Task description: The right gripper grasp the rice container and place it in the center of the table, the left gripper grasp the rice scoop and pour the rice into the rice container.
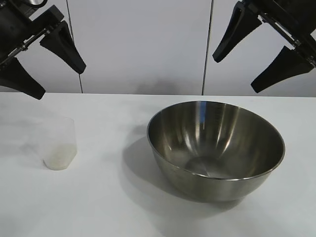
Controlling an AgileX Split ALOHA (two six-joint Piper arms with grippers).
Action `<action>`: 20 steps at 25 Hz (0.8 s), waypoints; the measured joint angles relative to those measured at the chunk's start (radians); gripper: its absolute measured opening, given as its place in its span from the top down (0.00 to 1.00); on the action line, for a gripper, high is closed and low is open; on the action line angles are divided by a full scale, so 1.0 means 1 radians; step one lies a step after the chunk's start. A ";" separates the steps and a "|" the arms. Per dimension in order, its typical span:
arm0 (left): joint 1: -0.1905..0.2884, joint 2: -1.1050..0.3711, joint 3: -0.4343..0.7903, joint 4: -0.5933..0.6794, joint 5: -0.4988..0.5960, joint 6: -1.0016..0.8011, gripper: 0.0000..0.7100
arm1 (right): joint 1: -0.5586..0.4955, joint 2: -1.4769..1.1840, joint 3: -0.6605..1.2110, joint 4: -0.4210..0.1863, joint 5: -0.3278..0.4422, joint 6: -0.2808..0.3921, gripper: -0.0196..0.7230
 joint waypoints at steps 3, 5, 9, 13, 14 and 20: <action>0.000 0.000 0.000 0.000 0.000 0.001 0.03 | 0.000 0.000 0.000 0.001 0.000 0.000 0.25; 0.000 0.000 0.000 0.000 0.000 0.002 0.03 | 0.000 0.000 0.000 0.003 0.000 0.000 0.25; 0.000 0.000 0.000 0.000 0.000 0.002 0.03 | 0.000 0.000 -0.002 0.000 0.001 -0.010 0.25; 0.000 0.000 0.000 0.000 0.000 0.002 0.03 | 0.000 -0.002 -0.041 -0.092 0.025 -0.012 0.25; 0.000 0.000 0.000 0.000 0.000 0.002 0.03 | 0.000 -0.003 -0.058 -0.131 0.042 0.001 0.25; 0.000 0.000 0.000 0.000 0.000 0.002 0.03 | 0.000 -0.006 -0.094 -0.425 0.088 0.094 0.25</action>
